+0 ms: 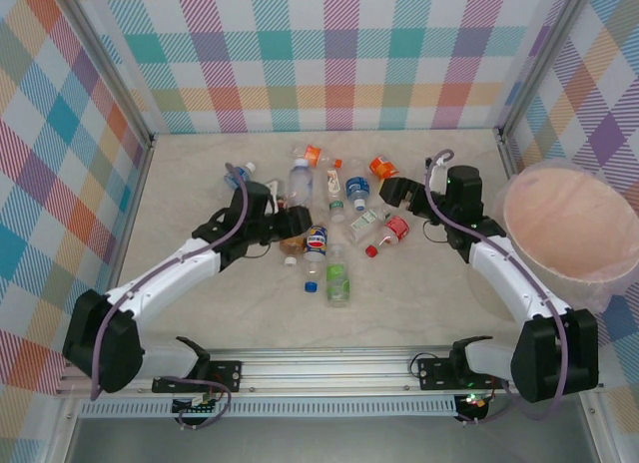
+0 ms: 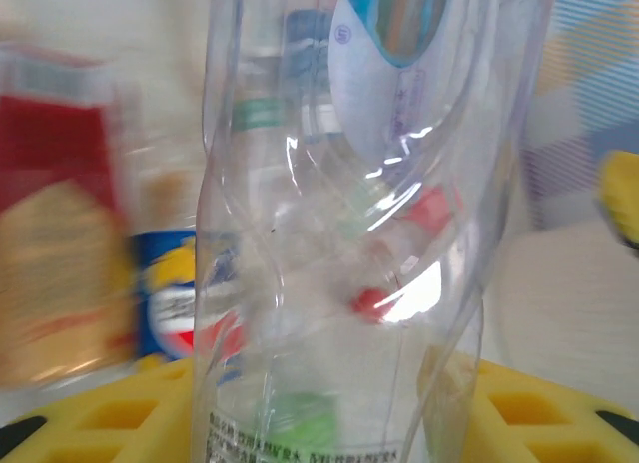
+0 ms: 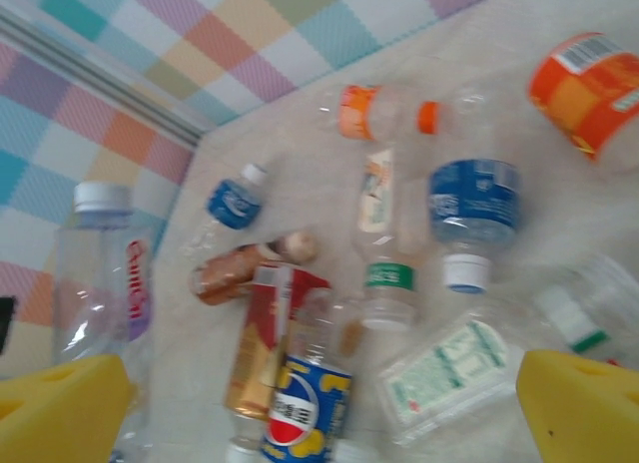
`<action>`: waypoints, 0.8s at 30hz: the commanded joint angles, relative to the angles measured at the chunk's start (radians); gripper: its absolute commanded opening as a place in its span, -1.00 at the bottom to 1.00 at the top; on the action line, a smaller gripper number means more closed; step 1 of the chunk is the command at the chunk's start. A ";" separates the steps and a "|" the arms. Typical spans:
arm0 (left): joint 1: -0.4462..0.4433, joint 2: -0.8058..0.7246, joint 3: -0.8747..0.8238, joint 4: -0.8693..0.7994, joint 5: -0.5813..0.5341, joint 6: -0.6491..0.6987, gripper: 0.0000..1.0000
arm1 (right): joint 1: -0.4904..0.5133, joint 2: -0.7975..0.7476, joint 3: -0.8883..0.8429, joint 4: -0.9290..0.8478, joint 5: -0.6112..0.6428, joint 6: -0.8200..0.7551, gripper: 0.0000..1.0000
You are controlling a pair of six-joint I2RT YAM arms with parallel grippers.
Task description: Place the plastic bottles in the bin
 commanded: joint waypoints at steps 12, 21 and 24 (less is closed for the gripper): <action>-0.105 0.208 0.168 0.359 0.523 0.012 0.05 | 0.033 0.069 0.146 0.125 -0.289 0.231 0.99; -0.125 0.250 0.183 0.392 0.532 -0.017 0.06 | 0.051 0.099 0.158 0.128 -0.322 0.231 0.67; -0.125 0.256 0.188 0.384 0.535 -0.014 0.07 | 0.051 0.093 0.155 0.126 -0.319 0.224 0.45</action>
